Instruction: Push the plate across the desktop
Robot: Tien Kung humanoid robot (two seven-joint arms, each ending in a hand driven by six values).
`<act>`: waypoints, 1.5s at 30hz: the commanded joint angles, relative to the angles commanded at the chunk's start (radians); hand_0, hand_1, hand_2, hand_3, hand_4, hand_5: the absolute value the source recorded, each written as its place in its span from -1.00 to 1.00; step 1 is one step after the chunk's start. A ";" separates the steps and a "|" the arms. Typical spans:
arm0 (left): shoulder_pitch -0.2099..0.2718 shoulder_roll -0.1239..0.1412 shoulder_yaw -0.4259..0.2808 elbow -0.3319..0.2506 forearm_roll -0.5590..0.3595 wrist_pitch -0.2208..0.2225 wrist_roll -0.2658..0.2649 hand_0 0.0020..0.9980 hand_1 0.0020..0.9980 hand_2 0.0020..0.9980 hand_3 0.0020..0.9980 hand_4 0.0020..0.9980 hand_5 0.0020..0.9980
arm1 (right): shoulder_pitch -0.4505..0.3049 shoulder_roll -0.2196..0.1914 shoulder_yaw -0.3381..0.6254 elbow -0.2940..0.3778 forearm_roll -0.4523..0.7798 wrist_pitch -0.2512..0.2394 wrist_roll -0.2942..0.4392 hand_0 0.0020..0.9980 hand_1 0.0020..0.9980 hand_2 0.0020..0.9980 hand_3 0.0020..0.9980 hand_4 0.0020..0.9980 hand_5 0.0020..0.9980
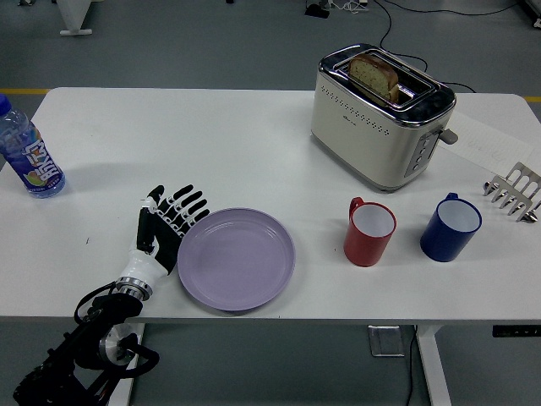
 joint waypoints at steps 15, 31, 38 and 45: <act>-0.024 0.000 -0.002 0.002 0.003 0.004 0.002 0.48 0.49 0.40 0.33 0.09 1.00 | 0.002 -0.002 0.004 0.000 -0.008 0.000 -0.001 0.20 0.08 0.26 0.24 -0.28 0.14; -0.052 0.000 -0.117 -0.042 0.056 0.029 0.040 0.49 0.48 0.40 0.34 0.09 1.00 | 0.006 -0.007 0.001 -0.003 0.003 -0.003 0.006 0.20 0.08 0.25 0.24 -0.27 0.14; -0.056 0.068 -0.201 -0.055 0.062 0.030 0.061 0.49 0.47 0.40 0.34 0.09 1.00 | 0.010 -0.008 -0.002 -0.004 0.014 -0.004 0.010 0.20 0.08 0.25 0.24 -0.27 0.14; -0.042 0.120 -0.279 -0.056 0.055 0.039 0.069 0.50 0.48 0.40 0.34 0.09 1.00 | 0.007 -0.006 -0.004 -0.004 0.022 -0.006 0.012 0.20 0.08 0.25 0.24 -0.27 0.14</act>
